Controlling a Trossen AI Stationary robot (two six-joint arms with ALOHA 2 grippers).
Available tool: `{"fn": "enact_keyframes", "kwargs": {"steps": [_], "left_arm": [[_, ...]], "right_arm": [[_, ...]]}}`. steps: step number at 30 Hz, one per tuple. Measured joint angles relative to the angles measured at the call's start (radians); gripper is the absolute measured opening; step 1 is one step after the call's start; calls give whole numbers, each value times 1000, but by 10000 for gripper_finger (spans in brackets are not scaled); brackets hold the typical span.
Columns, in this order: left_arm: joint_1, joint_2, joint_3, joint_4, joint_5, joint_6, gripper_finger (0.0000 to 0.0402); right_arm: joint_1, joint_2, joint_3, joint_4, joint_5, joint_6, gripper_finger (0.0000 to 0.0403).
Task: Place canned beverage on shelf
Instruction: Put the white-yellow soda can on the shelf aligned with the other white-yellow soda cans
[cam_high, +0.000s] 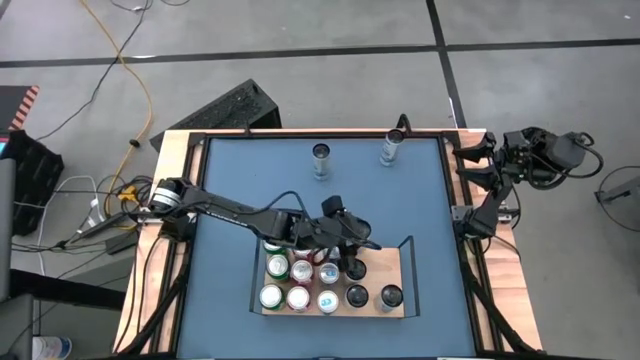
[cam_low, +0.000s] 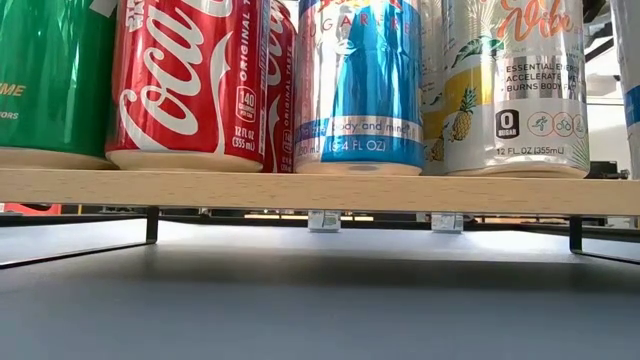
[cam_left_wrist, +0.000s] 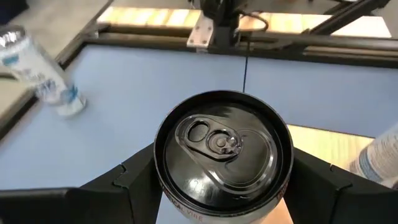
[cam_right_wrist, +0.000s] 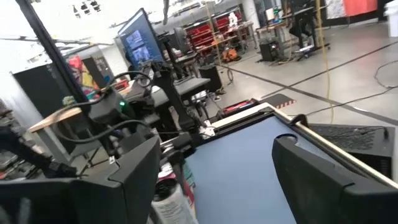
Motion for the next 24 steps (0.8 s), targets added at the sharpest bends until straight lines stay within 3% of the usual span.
{"fn": "enact_keyframes", "kwargs": {"steps": [10,24], "left_arm": [[-38,-12,16,-39,-76,11,245],[-38,-12,9,-50,-76,-8,245]], "right_arm": [[0,0,0,0,-4,0,301],[0,0,0,-6,-3,-1,301]]}}
